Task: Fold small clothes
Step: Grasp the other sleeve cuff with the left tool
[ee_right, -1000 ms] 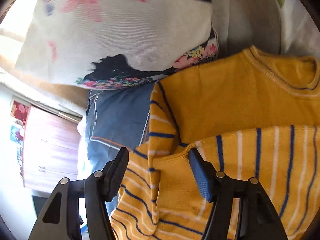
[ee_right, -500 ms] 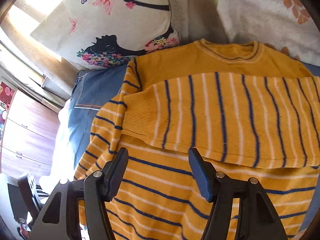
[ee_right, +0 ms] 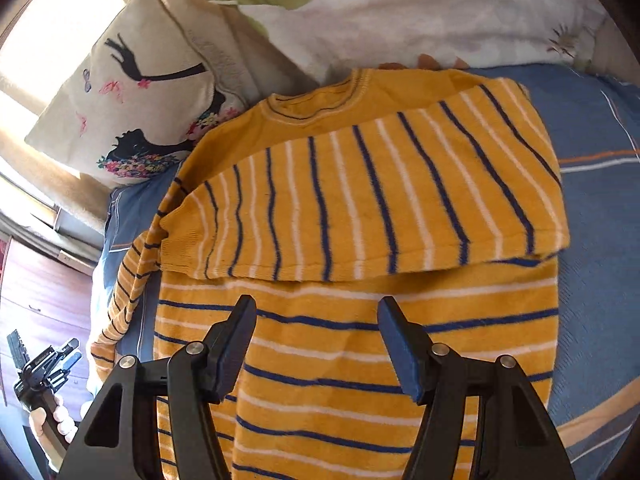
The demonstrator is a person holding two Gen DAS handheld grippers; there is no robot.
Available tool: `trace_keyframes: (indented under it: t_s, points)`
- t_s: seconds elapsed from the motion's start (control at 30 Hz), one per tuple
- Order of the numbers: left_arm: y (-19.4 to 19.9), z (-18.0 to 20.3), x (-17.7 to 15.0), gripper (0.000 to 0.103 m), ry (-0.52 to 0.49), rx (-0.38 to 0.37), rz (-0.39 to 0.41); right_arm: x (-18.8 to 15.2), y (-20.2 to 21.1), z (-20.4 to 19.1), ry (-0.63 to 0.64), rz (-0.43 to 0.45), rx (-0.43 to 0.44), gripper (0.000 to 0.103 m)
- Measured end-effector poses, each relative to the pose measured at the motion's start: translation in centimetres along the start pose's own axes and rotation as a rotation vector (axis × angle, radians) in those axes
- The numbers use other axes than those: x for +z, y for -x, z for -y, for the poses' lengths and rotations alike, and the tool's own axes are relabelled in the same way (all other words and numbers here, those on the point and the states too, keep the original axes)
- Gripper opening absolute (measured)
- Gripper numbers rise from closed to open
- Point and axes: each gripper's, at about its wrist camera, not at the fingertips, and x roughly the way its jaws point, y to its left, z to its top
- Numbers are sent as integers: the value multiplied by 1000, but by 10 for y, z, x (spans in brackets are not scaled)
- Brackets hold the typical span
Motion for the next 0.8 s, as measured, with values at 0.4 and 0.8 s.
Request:
trace_keyframes:
  t_s: [0.4,0.8]
  points:
    - [-115,237,-43,50,-416,-257,-222,-21,5,61,-212,11,98,68]
    - [-154,262,-30,4,-366,-171,-207,3,10,75,-225,64,91,68]
